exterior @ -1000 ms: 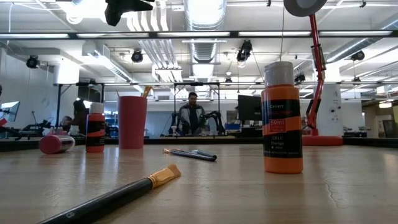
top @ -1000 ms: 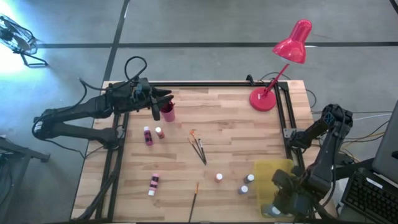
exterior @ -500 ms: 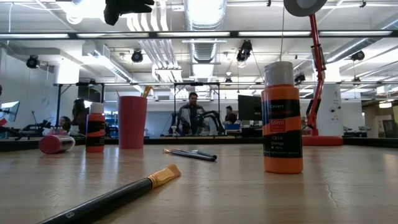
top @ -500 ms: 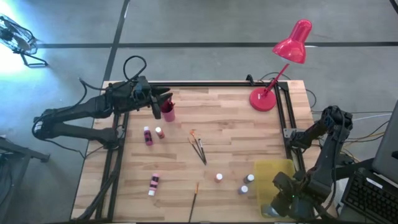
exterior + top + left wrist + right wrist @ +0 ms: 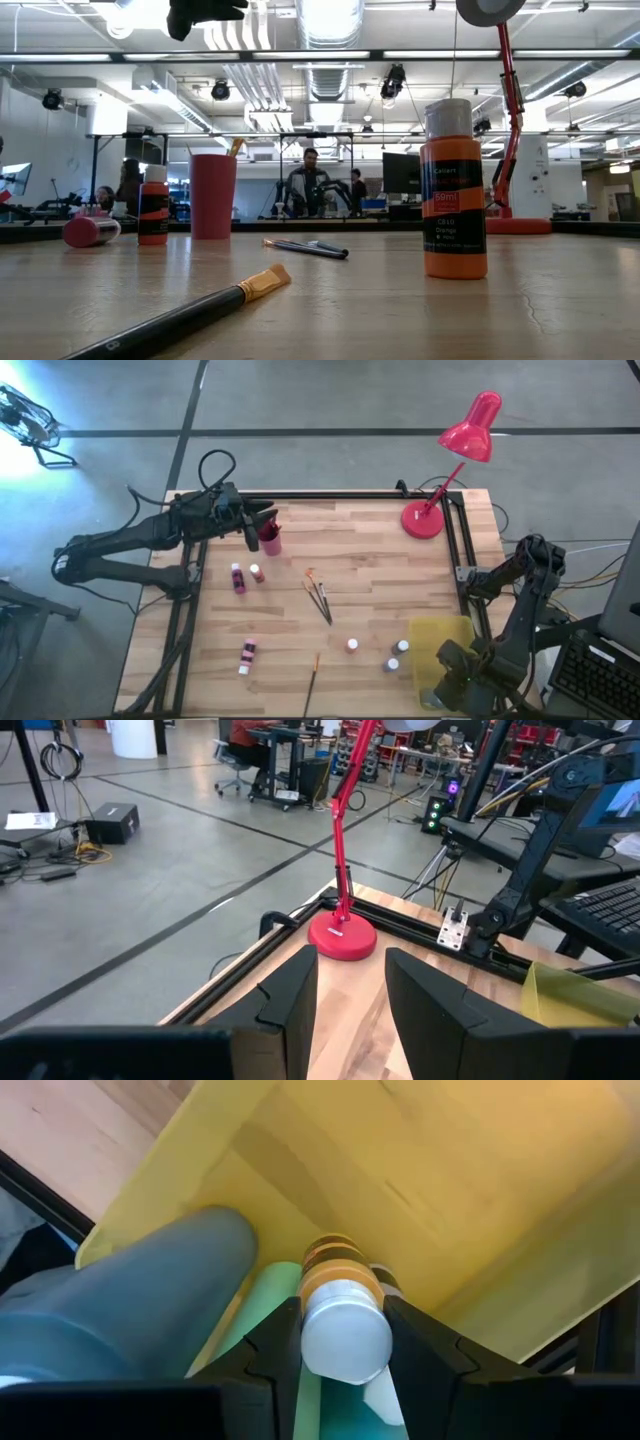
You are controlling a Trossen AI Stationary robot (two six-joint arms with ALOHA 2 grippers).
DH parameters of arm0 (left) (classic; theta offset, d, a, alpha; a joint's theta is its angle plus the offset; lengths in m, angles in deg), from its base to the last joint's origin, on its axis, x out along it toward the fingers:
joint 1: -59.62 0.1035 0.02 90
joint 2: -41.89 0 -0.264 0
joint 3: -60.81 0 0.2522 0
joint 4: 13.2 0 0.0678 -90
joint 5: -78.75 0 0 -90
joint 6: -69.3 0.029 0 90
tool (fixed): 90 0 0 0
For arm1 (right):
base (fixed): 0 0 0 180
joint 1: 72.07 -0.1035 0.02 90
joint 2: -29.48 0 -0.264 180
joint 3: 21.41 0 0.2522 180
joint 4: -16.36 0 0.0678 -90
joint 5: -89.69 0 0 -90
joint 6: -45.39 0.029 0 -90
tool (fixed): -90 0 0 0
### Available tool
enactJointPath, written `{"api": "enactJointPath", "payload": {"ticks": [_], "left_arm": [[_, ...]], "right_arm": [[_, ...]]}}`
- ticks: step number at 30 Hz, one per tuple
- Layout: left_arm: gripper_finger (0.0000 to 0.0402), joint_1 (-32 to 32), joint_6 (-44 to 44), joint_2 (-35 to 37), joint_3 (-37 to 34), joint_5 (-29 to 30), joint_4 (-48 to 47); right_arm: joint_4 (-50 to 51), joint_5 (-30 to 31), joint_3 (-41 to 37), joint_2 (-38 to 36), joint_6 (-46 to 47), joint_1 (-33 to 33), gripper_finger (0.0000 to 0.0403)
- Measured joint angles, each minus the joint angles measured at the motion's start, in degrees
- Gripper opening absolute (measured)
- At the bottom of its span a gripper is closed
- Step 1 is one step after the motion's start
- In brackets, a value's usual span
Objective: Pick & Place Paint Supplies
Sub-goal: Put the yellow paint bottle into the yellow bin
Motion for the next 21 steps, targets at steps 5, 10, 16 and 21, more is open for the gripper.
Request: {"api": "enactJointPath", "payload": {"ticks": [5, 10, 16, 21], "left_arm": [[0.0126, 0.0, 0.0, 0.0, 0.0, 0.0, 0.0], [0.0126, 0.0, 0.0, 0.0, 0.0, 0.0, 0.0], [0.0126, 0.0, 0.0, 0.0, 0.0, 0.0, 0.0], [0.0126, 0.0, 0.0, 0.0, 0.0, 0.0, 0.0]], "right_arm": [[-0.8, 0.0, 0.0, 0.0, 0.1, 0.0, 0.0114], [-1.0, 0.1, 0.0, 0.0, 0.0, 0.0, 0.0114], [-1.2, 0.0, 0.0, 0.0, -0.4, 0.0, 0.0139], [-1.3, 0.0, 0.0, 0.0, -0.6, 0.0, 0.0136]]}}
